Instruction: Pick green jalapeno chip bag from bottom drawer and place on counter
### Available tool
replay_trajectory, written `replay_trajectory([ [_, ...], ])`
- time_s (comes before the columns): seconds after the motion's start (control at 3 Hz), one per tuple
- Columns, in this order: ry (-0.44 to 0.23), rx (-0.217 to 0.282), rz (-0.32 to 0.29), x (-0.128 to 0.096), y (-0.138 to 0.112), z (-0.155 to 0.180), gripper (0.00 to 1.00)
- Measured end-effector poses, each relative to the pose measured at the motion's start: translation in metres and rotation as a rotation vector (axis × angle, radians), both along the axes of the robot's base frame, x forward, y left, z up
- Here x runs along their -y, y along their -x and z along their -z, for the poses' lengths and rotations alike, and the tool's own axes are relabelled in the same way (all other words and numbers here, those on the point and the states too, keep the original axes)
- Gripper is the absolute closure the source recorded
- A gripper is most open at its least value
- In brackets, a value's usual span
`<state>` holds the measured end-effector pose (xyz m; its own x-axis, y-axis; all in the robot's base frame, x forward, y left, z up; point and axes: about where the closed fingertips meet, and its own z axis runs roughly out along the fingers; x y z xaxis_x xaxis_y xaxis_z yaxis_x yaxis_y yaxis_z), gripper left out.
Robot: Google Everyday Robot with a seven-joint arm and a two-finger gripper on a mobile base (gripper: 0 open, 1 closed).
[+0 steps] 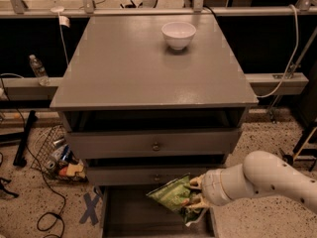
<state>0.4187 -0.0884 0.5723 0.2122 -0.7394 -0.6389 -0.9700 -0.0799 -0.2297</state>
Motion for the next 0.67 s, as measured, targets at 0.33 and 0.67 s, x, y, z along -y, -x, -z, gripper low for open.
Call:
replay_trajectory([
  [0.33, -0.004, 0.056, -0.009, 0.0166, -0.0217, -0.0409, 1.0],
  [0.67, -0.004, 0.056, -0.009, 0.0165, -0.0217, -0.0408, 1.0],
])
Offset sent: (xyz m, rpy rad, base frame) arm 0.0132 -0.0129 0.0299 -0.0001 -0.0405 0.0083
